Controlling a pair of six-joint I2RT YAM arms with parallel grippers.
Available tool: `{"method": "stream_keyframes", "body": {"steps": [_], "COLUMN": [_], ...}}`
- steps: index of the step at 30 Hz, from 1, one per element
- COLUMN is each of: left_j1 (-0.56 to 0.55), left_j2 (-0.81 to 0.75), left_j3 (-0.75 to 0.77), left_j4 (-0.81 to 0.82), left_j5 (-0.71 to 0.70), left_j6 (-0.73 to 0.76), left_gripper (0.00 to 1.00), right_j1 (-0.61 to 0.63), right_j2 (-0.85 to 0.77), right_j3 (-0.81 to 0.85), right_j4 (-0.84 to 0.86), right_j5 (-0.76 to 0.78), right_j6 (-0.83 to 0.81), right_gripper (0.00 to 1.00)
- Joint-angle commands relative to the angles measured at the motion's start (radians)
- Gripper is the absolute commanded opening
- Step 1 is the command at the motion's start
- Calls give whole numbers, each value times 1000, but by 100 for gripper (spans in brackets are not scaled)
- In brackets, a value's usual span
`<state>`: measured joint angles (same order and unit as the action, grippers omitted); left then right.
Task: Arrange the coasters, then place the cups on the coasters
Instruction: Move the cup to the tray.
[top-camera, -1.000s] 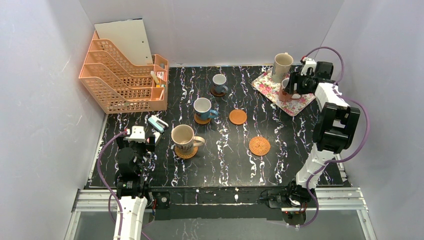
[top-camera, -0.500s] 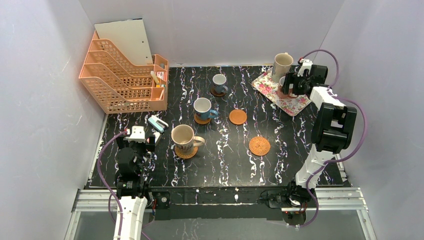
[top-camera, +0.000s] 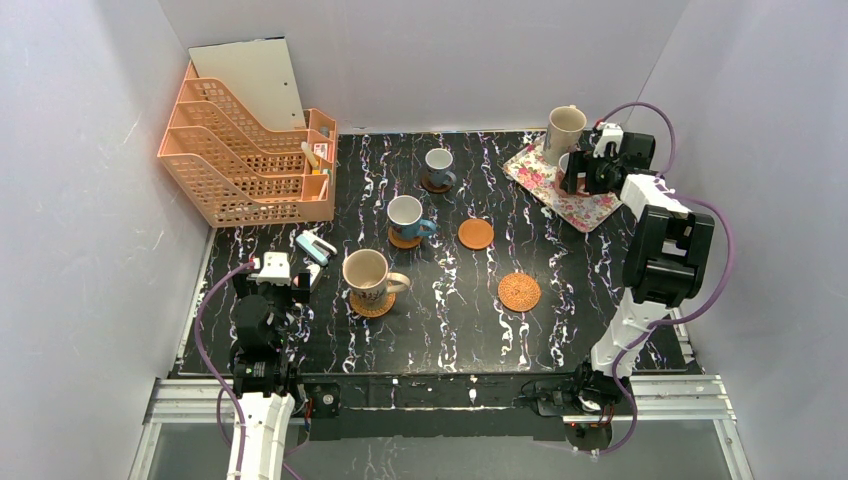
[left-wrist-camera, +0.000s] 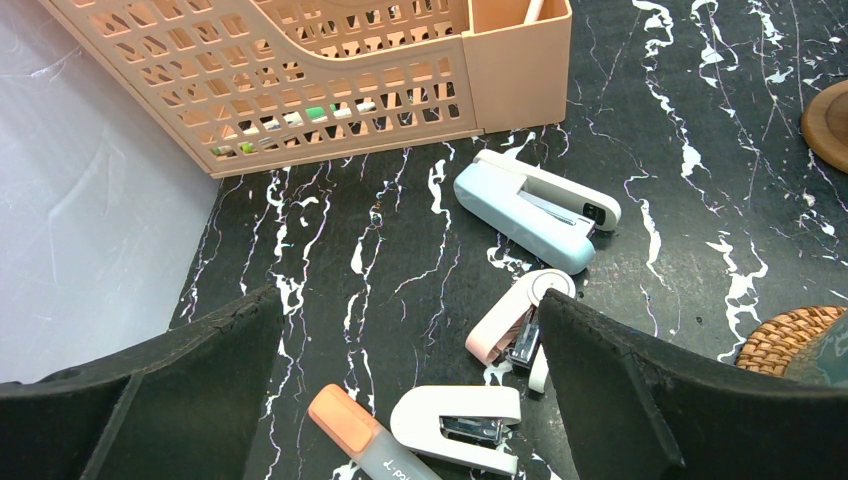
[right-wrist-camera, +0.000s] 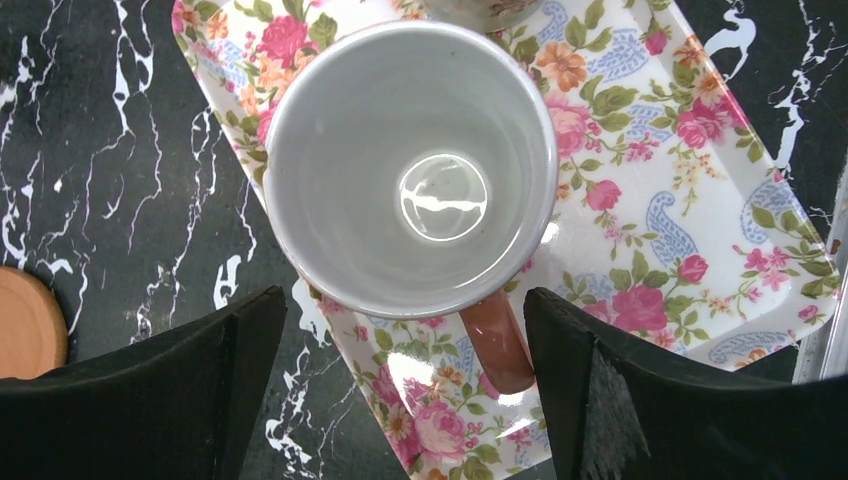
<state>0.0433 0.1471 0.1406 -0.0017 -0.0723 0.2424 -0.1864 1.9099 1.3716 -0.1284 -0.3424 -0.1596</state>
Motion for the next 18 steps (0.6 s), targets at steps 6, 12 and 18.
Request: {"method": "stream_keyframes", "body": {"steps": [6, 12, 18], "left_j1": [4, 4, 4], "left_j2": [-6, -4, 0], "left_j3": [-9, -9, -9], "left_j4": [8, 9, 9], "left_j5": [-18, -18, -19], "left_j6": [1, 1, 1], "left_gripper": [97, 97, 97], "right_j1": [-18, -18, -15], "right_j2": [-52, -42, -38], "right_j3": [51, 48, 31], "right_j4": [-93, -70, -13], "right_j5": [-150, -104, -48], "right_j6": [-90, -72, -40], "right_gripper": [91, 83, 67]}}
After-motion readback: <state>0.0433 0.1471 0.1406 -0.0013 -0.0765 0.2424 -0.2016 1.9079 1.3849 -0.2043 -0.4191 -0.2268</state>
